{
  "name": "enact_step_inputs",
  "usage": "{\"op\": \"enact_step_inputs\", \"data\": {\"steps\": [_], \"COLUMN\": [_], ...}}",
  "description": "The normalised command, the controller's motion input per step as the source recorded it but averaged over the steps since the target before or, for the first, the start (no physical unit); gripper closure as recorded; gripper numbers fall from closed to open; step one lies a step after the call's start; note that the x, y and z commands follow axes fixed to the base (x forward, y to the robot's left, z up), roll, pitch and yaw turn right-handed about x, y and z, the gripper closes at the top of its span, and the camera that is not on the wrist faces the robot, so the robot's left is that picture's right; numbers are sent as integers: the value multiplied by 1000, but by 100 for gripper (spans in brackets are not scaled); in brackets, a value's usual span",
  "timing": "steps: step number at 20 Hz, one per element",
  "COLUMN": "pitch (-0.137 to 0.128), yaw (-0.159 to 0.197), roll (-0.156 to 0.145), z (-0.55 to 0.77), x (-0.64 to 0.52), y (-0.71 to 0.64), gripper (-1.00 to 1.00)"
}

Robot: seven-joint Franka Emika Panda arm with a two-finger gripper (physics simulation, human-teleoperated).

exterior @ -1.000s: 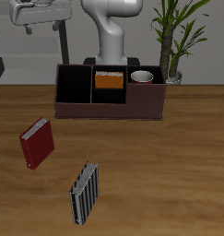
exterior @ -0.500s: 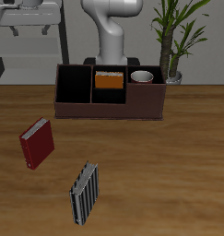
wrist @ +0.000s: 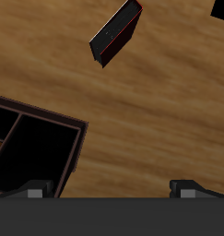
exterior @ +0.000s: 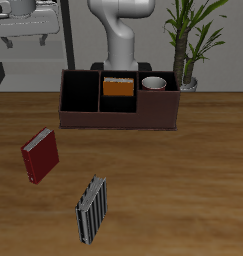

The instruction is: Place the red mug into the back desk caddy's right compartment and place the orange book into the back desk caddy's back compartment and place the red book into the back desk caddy's front compartment

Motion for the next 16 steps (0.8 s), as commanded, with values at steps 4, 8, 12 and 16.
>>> {"op": "enact_step_inputs", "data": {"steps": [4,8,12,16], "pitch": [-27,37,28,-5], "yaw": [-16,-66,-94,-80], "roll": [84,44,27,39], "z": [-90,-141,-161,-113], "x": [382,274,388,308], "y": [30,-57,-191,-80], "gripper": [-100,-100,-100,-100]}}
